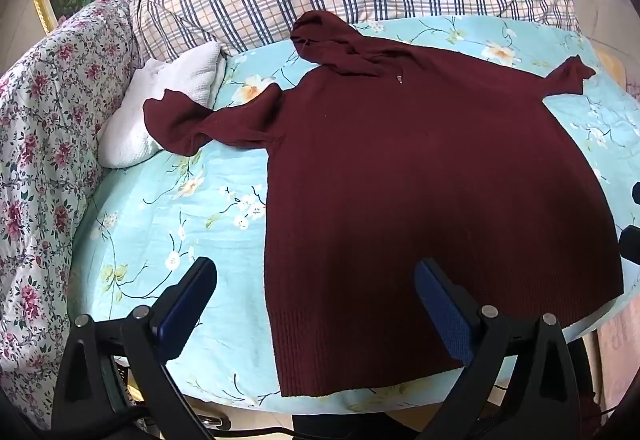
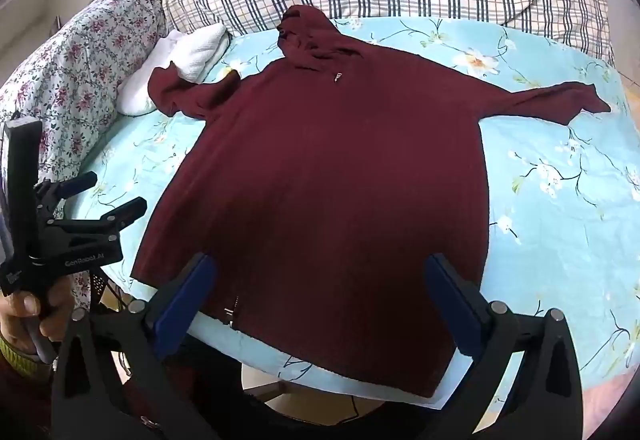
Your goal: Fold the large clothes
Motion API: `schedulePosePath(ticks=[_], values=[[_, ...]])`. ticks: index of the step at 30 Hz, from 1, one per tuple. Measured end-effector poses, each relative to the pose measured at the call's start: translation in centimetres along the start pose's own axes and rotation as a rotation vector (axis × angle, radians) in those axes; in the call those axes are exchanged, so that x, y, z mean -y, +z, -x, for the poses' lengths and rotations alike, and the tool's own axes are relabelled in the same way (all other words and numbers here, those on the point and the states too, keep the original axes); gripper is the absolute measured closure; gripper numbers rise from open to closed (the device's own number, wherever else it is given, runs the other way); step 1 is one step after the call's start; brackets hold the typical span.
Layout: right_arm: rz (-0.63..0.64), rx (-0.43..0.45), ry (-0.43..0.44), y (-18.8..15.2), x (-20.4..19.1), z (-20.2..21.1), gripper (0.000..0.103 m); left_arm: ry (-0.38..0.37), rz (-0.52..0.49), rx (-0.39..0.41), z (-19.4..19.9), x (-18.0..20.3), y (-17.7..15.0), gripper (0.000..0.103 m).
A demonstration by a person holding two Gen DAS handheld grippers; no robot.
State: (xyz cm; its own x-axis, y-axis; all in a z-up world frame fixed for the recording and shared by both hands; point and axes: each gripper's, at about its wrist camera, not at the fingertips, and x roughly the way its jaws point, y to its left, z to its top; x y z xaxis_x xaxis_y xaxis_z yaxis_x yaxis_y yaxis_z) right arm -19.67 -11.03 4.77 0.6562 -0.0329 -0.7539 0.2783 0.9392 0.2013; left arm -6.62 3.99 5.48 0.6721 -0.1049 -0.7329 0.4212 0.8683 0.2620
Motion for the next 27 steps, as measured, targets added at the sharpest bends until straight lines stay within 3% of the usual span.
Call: schedulePosePath(ticks=[27], values=[[-0.022,0.006,0.015,0.3,0.0,-0.2,0.000,-0.008,-0.007,0.002,-1.1,0.1,-0.2,0.004]])
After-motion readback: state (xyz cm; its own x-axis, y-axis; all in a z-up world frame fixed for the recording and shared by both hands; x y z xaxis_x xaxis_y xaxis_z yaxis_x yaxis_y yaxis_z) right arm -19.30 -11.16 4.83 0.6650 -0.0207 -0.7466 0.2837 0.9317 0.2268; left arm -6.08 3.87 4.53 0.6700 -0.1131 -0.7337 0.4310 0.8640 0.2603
